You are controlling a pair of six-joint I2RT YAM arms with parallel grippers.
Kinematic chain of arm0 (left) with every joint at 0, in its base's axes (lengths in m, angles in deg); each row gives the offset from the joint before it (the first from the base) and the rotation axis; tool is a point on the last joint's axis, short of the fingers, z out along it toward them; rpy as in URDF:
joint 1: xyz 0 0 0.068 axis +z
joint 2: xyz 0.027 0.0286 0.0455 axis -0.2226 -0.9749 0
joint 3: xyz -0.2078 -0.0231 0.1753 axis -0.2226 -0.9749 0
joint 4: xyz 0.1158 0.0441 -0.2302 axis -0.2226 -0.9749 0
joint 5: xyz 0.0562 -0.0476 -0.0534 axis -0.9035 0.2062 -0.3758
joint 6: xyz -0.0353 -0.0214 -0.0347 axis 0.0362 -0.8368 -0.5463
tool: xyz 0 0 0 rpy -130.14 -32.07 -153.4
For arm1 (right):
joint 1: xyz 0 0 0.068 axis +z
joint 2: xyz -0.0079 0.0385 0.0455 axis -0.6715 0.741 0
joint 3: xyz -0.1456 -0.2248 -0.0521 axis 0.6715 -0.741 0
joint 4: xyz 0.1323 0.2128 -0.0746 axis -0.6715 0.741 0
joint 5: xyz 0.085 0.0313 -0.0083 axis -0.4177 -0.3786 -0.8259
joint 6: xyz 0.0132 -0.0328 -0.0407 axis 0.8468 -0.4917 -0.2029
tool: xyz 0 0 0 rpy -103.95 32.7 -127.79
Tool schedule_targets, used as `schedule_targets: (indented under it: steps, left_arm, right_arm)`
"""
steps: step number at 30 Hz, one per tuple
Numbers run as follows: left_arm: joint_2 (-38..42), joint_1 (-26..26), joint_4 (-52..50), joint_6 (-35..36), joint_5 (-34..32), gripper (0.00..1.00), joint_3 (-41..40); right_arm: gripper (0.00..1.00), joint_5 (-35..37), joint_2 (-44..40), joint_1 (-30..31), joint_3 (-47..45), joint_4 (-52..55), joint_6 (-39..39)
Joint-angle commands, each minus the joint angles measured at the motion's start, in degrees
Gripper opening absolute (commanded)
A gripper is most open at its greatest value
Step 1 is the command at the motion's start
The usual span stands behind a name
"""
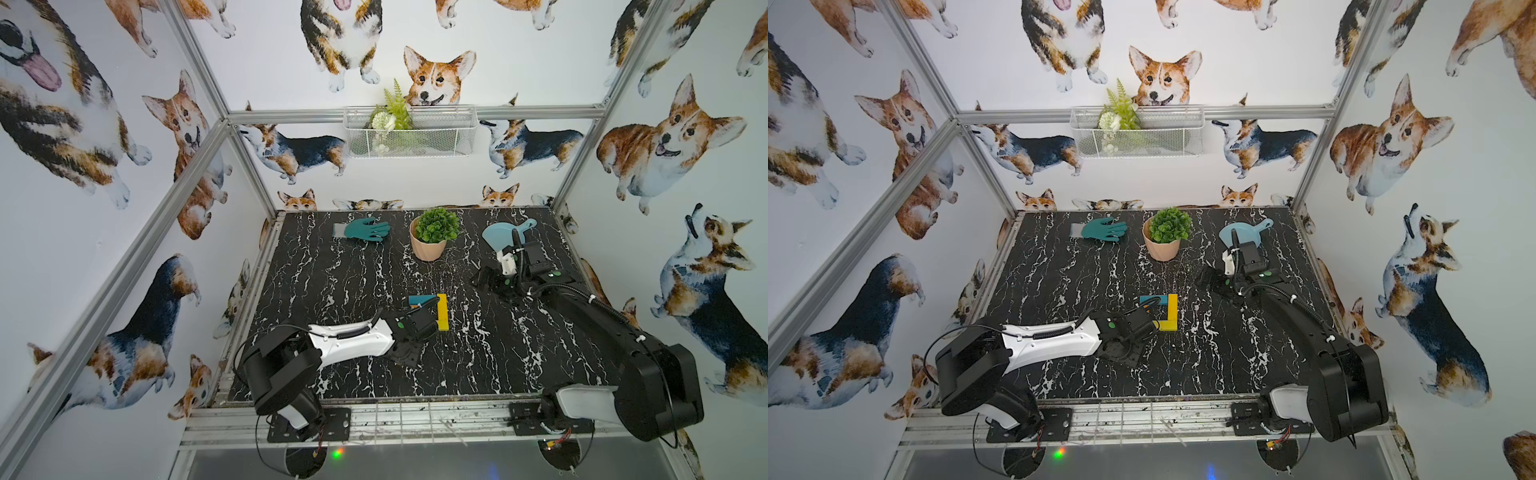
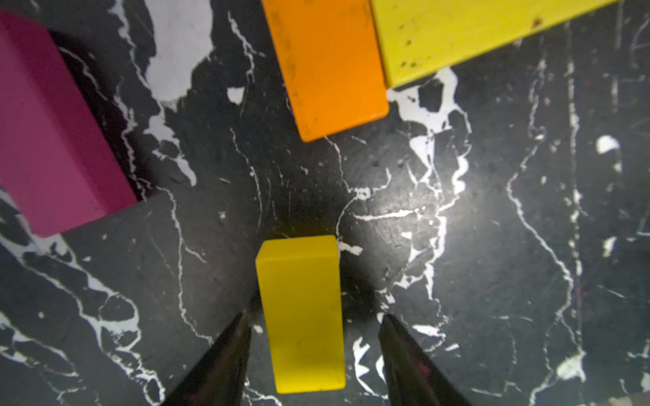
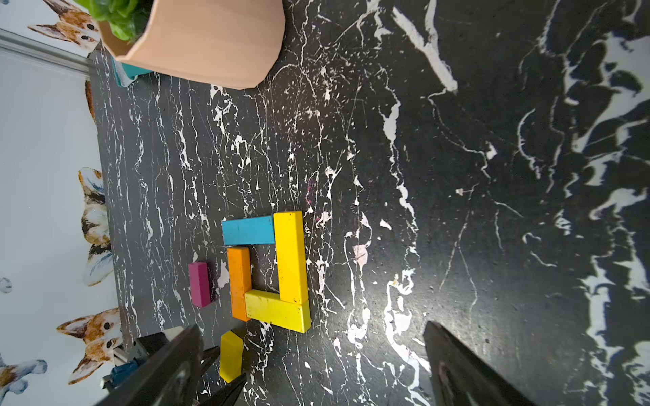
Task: Assemble the letter p with building blocks
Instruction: Assemble the building block at the center of the board.
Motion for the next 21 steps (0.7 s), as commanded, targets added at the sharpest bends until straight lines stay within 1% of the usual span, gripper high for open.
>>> schedule_targets:
  steps: [1, 5, 9, 11, 16, 21]
  left_arm:
    - [-0.4, 0.1, 1.2, -0.9, 1.0, 0.54, 0.0]
    - [-1.1, 0.2, 1.5, -1.0, 1.2, 0.51, -0.1]
    - [-1.5, 0.2, 1.9, -1.3, 1.5, 0.43, -0.3]
    - [-1.2, 0.2, 2.3, -1.7, 1.6, 0.41, -0.6]
    - [-1.1, 0.2, 3.2, -3.3, 1.8, 0.38, -0.5]
    - [-1.6, 0.2, 3.9, -5.4, 1.3, 0.37, 0.8]
  right_arm:
    - [0.99, 0.0, -0.6, -0.3, 0.5, 1.3, -0.7]
    - [0.99, 0.1, -0.8, -0.5, 0.3, 1.4, -0.8]
    - [1.0, 0.0, -0.9, -0.6, 0.3, 1.5, -0.9]
    - [0.99, 0.0, -0.9, -0.8, 0.3, 1.5, -1.1]
    - [1.0, 0.0, -1.2, -1.0, 0.1, 1.5, -1.1]
    - [1.0, 0.0, -1.5, -1.3, 0.1, 1.7, -1.3]
